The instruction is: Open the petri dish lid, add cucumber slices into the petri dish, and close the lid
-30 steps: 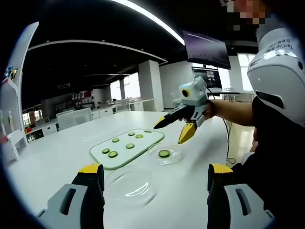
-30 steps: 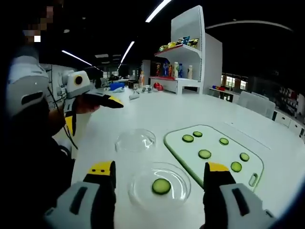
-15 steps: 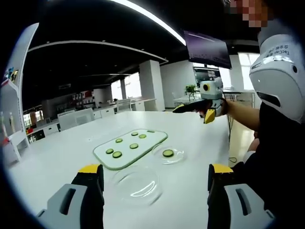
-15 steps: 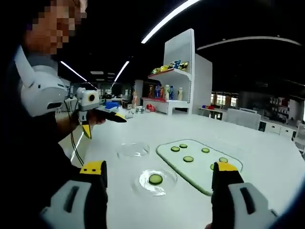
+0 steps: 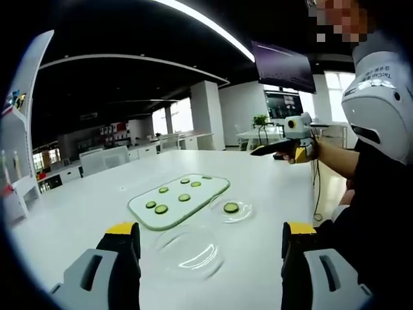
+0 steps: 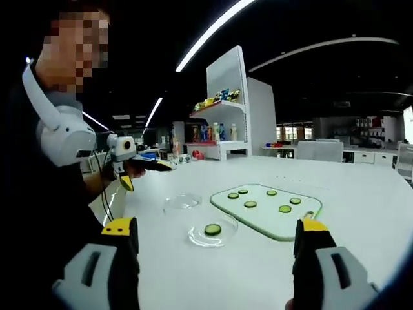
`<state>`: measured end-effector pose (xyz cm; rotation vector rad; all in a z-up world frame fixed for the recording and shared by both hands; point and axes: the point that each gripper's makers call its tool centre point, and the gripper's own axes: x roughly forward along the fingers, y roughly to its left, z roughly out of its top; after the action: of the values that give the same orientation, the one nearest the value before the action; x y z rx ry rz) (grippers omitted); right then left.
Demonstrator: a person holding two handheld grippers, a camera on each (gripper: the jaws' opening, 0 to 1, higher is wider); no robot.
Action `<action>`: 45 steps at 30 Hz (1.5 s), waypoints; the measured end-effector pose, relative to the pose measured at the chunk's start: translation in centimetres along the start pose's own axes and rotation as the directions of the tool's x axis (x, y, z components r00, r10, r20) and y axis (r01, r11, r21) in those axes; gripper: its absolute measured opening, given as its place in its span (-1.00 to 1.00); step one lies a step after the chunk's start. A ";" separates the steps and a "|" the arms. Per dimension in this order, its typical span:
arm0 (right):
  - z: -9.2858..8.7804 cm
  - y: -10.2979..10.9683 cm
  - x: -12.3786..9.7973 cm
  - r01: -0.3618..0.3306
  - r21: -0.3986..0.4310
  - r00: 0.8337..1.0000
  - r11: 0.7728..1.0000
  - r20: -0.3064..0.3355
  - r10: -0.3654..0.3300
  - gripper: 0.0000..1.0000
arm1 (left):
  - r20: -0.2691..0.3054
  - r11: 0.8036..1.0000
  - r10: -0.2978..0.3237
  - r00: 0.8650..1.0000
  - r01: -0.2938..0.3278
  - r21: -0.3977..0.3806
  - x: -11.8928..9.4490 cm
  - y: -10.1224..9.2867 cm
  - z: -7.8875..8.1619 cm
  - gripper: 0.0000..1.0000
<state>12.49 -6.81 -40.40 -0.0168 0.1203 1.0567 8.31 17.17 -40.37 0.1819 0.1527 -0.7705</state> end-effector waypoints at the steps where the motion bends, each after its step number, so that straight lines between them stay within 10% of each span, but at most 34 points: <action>1: -0.2 0.0 0.0 0.002 0.000 1.000 1.000 -0.004 -0.002 0.94 | -0.001 1.000 0.000 1.000 0.000 0.001 0.0 0.0 0.0 0.79; 18: -0.2 2.1 3.4 -0.079 -0.035 0.996 0.996 -0.041 0.078 0.94 | -0.080 0.998 0.034 0.996 -0.030 0.051 -1.6 4.2 -2.3 0.90; 25: -0.7 4.1 6.8 -0.172 -0.103 0.981 0.980 -0.112 0.161 0.94 | -0.024 0.993 -0.102 0.994 0.104 0.064 -1.8 4.1 -2.4 0.90; 45: -3.5 9.8 17.7 -0.451 -0.203 0.860 0.869 -0.359 0.363 0.89 | -0.070 0.938 -0.339 0.938 0.343 0.049 1.5 5.2 -5.7 0.83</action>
<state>12.26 13.12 -45.30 -0.4362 0.2664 1.4929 12.58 21.05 -45.65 0.2404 0.2226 -1.1177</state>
